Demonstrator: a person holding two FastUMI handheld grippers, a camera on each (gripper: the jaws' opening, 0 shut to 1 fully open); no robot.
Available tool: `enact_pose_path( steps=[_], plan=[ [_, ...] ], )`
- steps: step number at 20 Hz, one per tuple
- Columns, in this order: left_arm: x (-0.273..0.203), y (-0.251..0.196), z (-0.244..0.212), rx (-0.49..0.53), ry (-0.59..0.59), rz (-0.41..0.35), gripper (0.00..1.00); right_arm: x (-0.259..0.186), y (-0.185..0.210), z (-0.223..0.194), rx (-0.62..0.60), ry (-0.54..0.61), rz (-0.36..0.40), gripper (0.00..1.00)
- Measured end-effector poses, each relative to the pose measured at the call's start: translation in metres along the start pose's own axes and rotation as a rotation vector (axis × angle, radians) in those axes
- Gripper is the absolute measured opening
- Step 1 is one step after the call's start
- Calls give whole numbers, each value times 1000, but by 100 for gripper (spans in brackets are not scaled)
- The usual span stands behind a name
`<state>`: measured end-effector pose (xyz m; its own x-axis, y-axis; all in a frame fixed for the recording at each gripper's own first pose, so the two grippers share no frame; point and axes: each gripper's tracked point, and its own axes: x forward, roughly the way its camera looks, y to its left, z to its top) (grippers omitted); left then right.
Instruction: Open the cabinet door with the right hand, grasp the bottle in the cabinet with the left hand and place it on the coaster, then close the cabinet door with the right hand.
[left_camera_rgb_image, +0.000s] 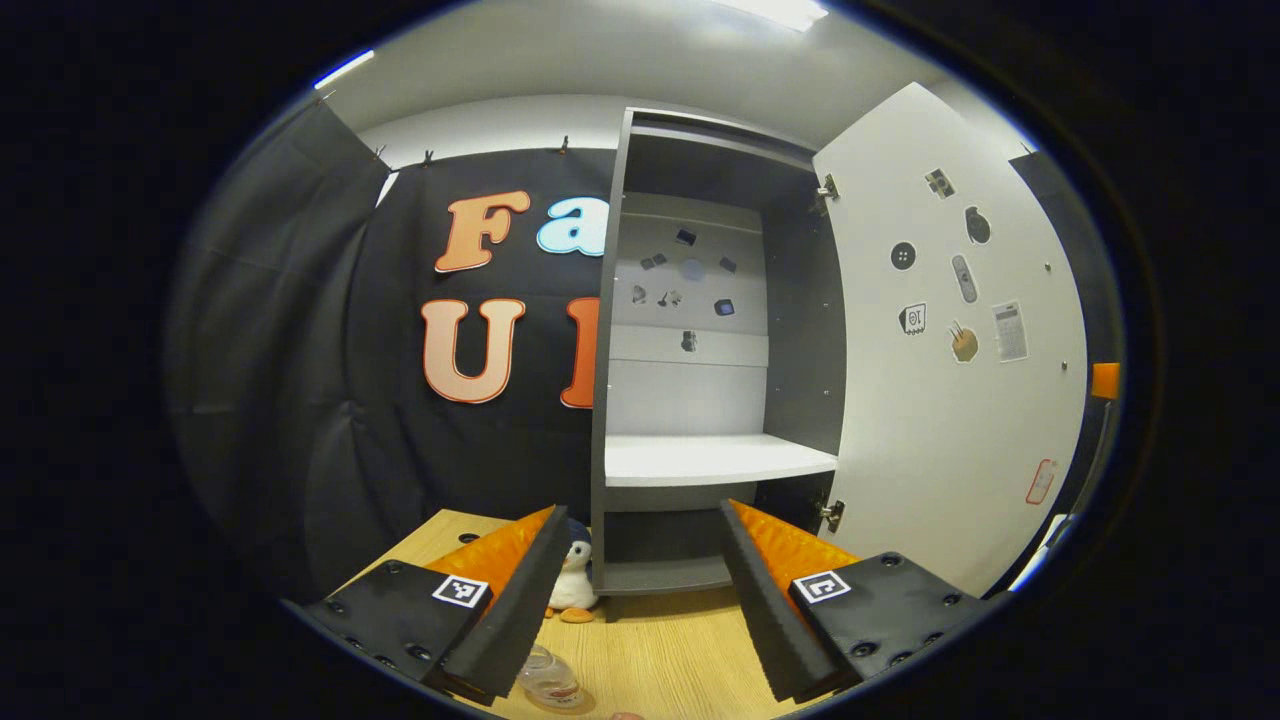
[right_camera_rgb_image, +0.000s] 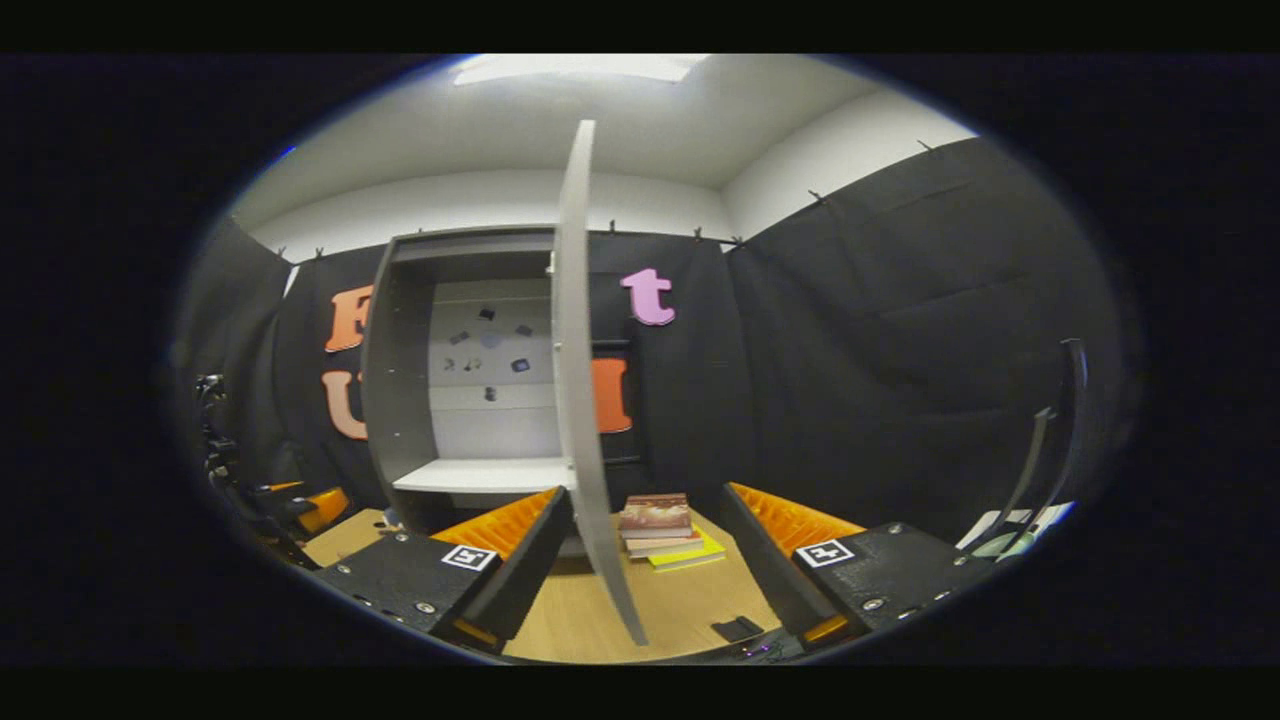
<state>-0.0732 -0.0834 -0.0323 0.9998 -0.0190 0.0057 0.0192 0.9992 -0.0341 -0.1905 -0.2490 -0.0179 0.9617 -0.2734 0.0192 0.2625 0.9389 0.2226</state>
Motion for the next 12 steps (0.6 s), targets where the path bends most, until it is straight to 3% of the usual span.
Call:
enact_pose_path(
  steps=[3,6,12],
  plan=[
    [-8,2,10,18,-18,15,95,17,-19,2,25,13,5,93],
    [-15,3,17,21,-21,24,95,23,-11,5,37,19,81,94],
    [-26,11,25,45,-31,44,95,26,6,9,-76,10,150,92]
  ],
)
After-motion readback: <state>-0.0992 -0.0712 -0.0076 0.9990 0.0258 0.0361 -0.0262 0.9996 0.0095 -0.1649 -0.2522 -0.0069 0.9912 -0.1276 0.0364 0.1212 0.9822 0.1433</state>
